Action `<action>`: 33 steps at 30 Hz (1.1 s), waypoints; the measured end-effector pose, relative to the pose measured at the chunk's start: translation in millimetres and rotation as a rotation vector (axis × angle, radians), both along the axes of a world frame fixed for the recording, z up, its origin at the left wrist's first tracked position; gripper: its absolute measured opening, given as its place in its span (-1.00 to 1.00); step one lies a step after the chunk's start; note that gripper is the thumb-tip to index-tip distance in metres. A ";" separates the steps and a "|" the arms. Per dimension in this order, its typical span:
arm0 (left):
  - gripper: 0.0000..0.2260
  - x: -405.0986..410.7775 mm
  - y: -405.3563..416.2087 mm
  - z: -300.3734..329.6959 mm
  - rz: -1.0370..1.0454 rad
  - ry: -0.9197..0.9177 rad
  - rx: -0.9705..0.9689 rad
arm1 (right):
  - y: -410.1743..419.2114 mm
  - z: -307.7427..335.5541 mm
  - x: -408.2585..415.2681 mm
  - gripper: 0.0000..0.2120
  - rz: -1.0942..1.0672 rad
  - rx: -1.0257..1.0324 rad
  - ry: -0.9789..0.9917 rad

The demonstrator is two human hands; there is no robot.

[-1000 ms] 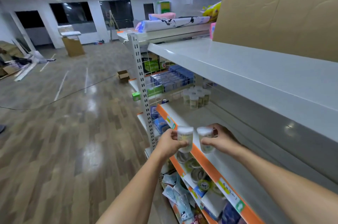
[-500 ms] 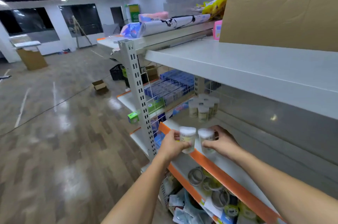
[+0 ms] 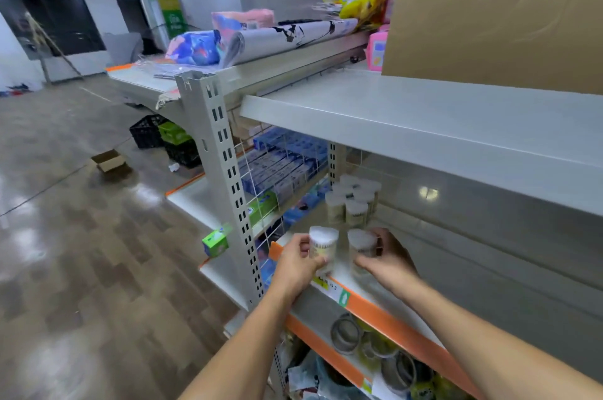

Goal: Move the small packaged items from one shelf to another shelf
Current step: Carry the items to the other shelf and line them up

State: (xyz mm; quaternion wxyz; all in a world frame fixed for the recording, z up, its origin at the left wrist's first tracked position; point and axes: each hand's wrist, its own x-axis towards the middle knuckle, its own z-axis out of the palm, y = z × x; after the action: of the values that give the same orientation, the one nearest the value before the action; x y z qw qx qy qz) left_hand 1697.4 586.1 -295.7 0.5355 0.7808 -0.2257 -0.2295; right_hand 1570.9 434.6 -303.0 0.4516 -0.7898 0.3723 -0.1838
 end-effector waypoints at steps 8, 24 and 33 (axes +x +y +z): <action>-0.58 36.8 -29.0 -7.3 0.010 0.026 -0.003 | -26.2 -10.0 27.0 -0.49 0.019 -0.013 -0.083; -0.72 68.3 -65.1 -20.4 -0.103 -0.110 0.049 | -18.2 -25.0 62.4 -0.49 -0.214 -0.164 -0.139; -0.60 79.9 -72.3 -34.8 -0.155 -0.199 0.011 | -5.7 -27.6 78.7 -0.54 -0.314 -0.178 -0.127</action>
State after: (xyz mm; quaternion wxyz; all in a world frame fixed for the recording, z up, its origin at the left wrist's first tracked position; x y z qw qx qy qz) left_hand 1777.3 513.8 -330.5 0.4868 0.7829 -0.3359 -0.1930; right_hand 1649.6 428.8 -330.6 0.3681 -0.7457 0.4441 -0.3336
